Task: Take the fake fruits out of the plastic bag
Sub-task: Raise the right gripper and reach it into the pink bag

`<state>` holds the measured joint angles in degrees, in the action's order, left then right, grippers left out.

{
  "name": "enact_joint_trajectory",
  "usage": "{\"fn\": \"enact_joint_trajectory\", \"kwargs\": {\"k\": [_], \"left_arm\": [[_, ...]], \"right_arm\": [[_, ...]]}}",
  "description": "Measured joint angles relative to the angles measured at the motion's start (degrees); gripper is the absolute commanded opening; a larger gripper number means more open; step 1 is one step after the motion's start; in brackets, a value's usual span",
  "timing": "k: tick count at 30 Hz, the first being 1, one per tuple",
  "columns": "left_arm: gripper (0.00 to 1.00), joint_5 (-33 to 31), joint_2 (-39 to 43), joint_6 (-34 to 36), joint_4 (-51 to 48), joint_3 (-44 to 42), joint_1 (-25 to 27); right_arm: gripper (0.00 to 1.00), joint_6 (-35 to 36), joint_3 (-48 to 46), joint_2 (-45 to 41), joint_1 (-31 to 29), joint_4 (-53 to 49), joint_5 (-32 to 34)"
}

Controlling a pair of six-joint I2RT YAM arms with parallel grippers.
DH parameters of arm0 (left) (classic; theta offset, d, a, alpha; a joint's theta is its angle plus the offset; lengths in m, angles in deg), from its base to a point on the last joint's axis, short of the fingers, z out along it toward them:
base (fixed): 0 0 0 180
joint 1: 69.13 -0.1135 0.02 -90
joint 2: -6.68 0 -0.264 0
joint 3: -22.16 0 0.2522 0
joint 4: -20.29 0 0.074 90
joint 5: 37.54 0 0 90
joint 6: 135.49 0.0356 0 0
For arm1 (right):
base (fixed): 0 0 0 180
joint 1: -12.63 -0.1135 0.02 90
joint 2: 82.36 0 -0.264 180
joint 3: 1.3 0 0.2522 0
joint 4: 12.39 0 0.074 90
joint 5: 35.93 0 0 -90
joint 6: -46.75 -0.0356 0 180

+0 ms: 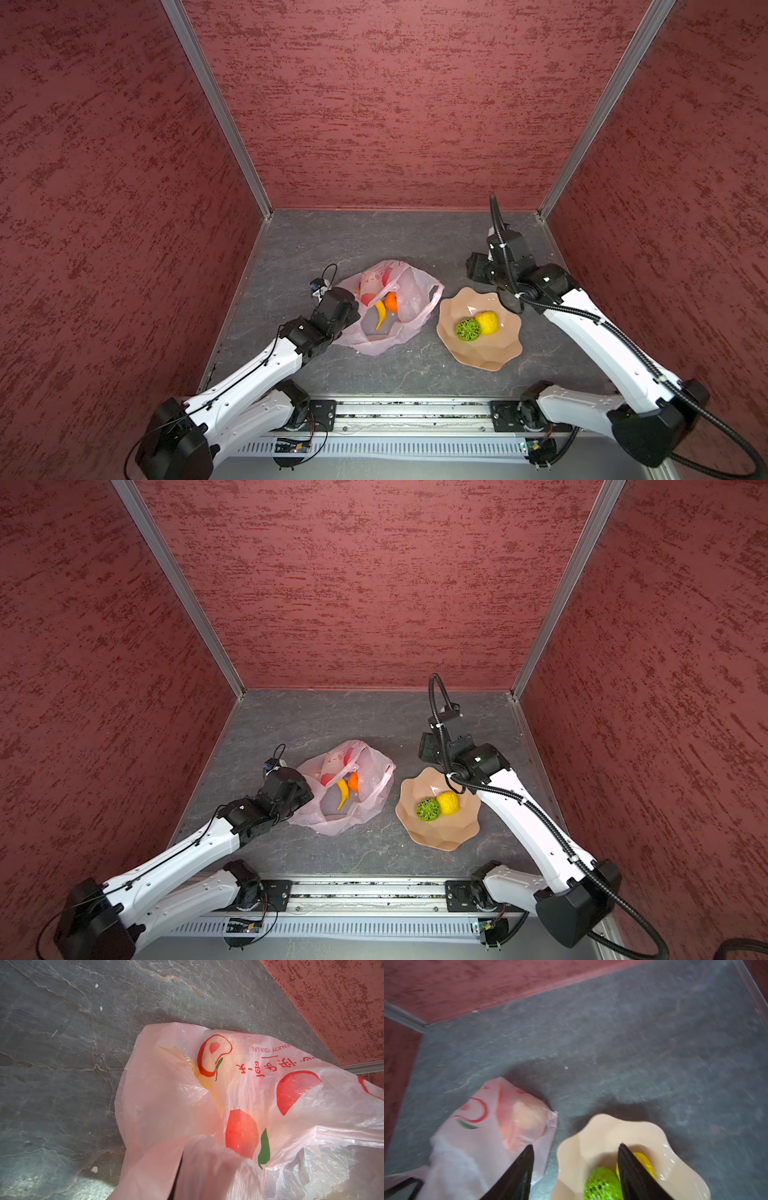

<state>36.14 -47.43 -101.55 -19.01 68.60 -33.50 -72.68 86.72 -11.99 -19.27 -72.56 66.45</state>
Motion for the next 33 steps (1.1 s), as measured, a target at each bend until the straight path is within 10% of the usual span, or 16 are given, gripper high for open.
{"fn": "enact_joint_trajectory", "kwargs": {"k": [12, 33], "left_arm": [[0.0, 0.9, -3.0, 0.0, 1.8, 0.0, -0.2], [0.0, 0.8, -2.5, 0.0, 2.4, 0.0, -4.1]], "right_arm": [[0.47, 6.9, 27.9, 26.5, -18.8, 4.3, -4.3], [0.29, 3.7, 19.6, 36.5, -23.9, 2.0, -15.4]]}}
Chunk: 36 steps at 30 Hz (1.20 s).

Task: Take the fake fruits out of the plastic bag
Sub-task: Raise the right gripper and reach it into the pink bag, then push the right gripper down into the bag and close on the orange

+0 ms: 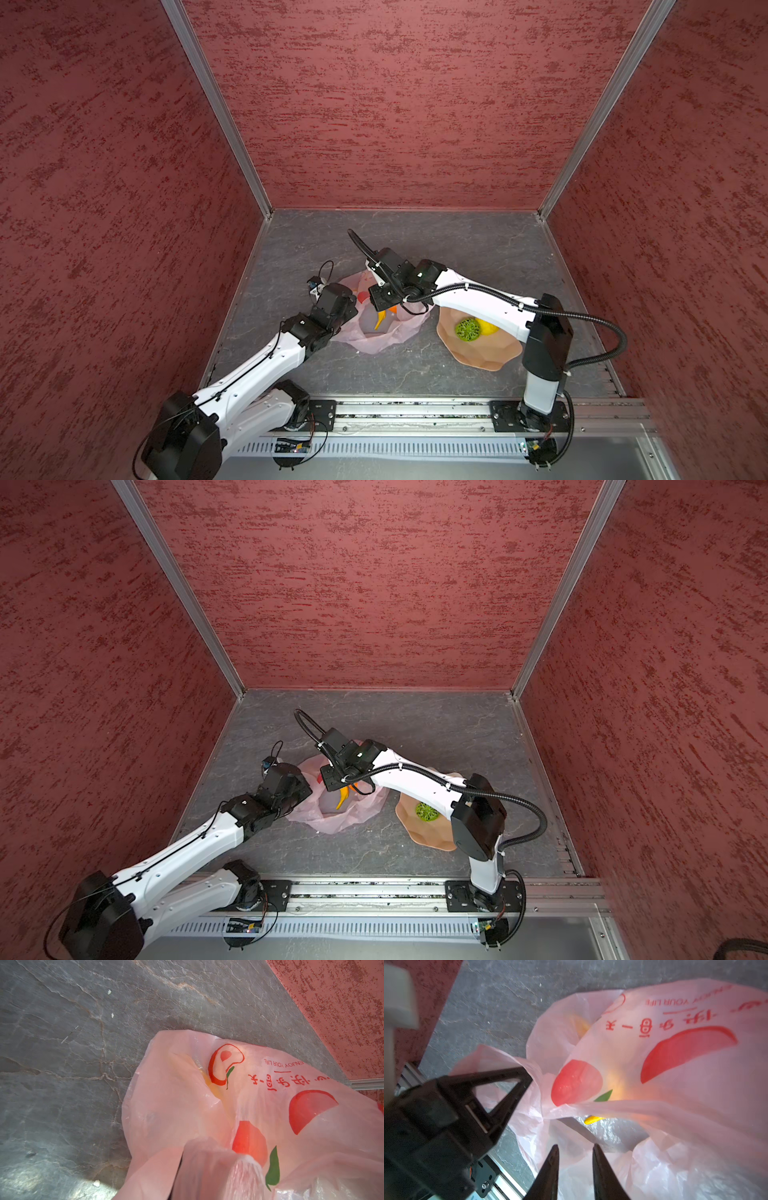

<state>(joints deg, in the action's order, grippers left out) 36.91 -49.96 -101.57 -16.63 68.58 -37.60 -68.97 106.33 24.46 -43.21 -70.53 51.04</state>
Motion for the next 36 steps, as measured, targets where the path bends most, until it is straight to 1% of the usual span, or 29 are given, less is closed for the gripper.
{"fn": "enact_joint_trajectory", "kwargs": {"k": [7, 14, 18, 23, 27, 32, 36], "left_arm": [[0.0, 0.2, 1.0, 0.0, 0.5, -0.2, -0.1], [0.0, 0.4, 2.8, -1.0, 0.8, -1.4, 1.1], [0.0, 0.5, 3.9, -2.0, 0.8, -2.1, 2.0], [0.0, 0.5, 5.0, -2.8, 0.7, -3.1, 3.1], [0.0, 0.5, 5.2, -3.4, 0.7, -3.6, 3.5], [0.0, 0.4, 5.2, -3.7, 0.7, -3.8, 4.3], [0.0, 0.3, 5.5, -4.3, 0.7, -4.1, 5.0]], "right_arm": [[0.32, -0.3, -1.4, 1.3, 0.0, -0.2, 0.3], [0.34, -0.2, 0.2, 8.3, 0.0, -0.1, 1.7], [0.39, -0.1, 0.9, 10.4, 0.2, -0.3, 2.7], [0.42, 0.0, 2.3, 10.8, 0.2, -0.2, 5.1], [0.48, 0.1, 2.4, 10.8, 0.3, -0.4, 7.1], [0.5, 0.0, 2.3, 10.8, 0.8, -0.5, 9.9], [0.53, -0.3, 2.3, 10.8, 1.6, -0.5, 11.9]]}}
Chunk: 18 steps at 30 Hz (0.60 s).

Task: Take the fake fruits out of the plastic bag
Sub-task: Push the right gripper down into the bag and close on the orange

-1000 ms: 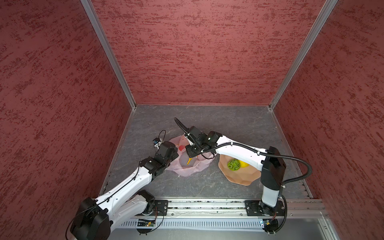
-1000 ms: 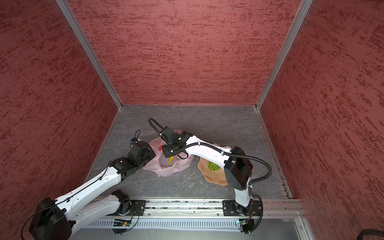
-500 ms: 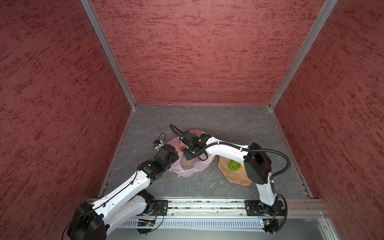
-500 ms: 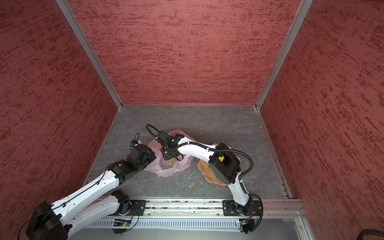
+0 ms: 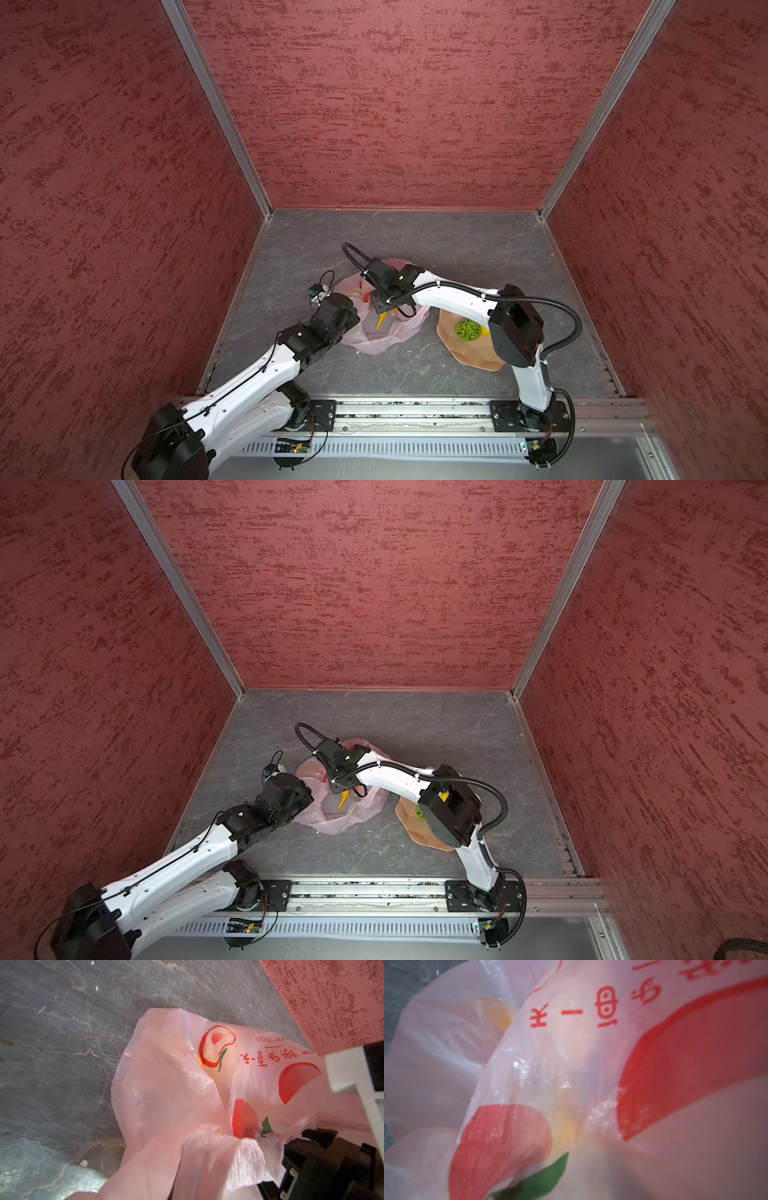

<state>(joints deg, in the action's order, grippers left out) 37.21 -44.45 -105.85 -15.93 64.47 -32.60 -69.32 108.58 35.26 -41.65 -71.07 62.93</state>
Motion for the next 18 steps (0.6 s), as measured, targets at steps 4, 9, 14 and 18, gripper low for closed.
{"fn": "enact_joint_trajectory", "kwargs": {"k": [4, 9, 14, 18], "left_arm": [[0.0, -0.1, 0.4, -0.5, -0.2, -0.4, 0.3], [0.0, -0.2, 0.6, -0.7, -0.3, -0.4, 0.6], [0.0, -0.3, 0.6, -0.9, -0.3, -0.4, 0.9], [0.0, -0.3, 0.6, -0.9, -0.5, -0.5, 0.9]], "right_arm": [[0.56, -0.3, -0.1, 0.0, 0.7, -0.1, 1.5], [0.62, -0.9, -0.1, 0.4, 1.2, -0.7, 2.9], [0.68, -1.8, -0.3, 0.9, 1.8, -1.4, 3.7], [0.77, -2.4, -0.5, 1.0, 2.3, -1.7, 4.2]]}}
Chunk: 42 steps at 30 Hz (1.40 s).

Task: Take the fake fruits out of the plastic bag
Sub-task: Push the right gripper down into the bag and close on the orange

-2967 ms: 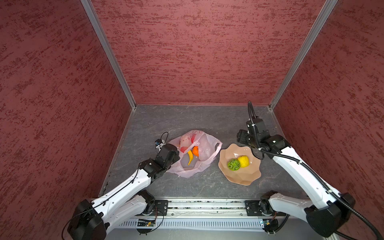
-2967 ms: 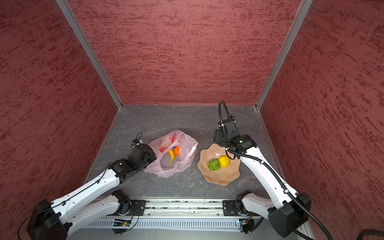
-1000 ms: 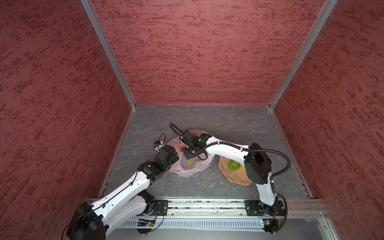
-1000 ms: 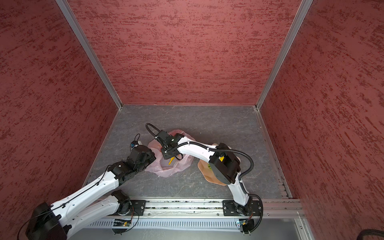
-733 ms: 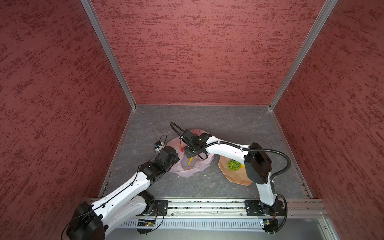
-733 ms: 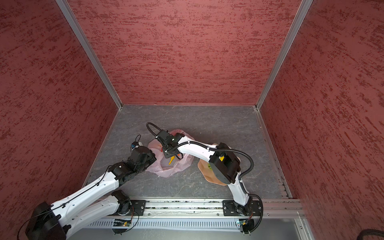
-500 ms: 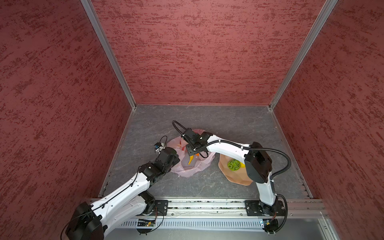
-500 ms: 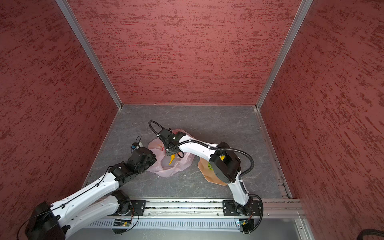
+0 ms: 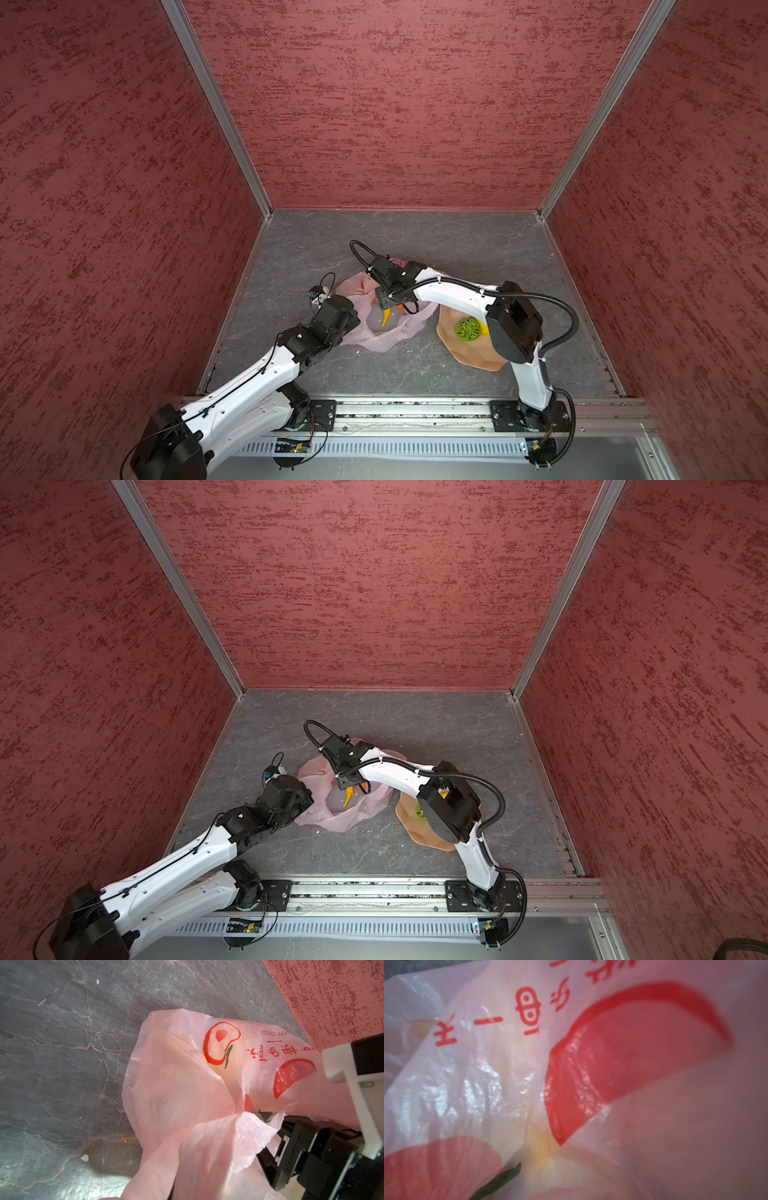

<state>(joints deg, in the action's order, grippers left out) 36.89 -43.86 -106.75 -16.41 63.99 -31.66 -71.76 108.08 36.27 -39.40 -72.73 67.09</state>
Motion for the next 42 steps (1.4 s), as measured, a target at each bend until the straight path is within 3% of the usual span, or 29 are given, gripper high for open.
{"fn": "enact_joint_trajectory", "kwargs": {"k": [6, 27, 42], "left_arm": [[0.0, -0.2, 0.0, 0.0, -0.2, -0.1, 0.2], [0.0, -1.0, 0.5, 0.0, -0.2, -0.8, 0.5], [0.0, -1.1, 0.2, 0.0, -0.2, -0.8, 0.5]], "right_arm": [[0.84, -0.9, -0.9, 0.0, 0.3, -0.1, 0.5], [0.8, -5.2, -8.4, -0.1, 4.0, 8.5, -1.0], [0.52, -5.3, -10.3, -0.3, 5.0, 12.8, -2.5]]}}
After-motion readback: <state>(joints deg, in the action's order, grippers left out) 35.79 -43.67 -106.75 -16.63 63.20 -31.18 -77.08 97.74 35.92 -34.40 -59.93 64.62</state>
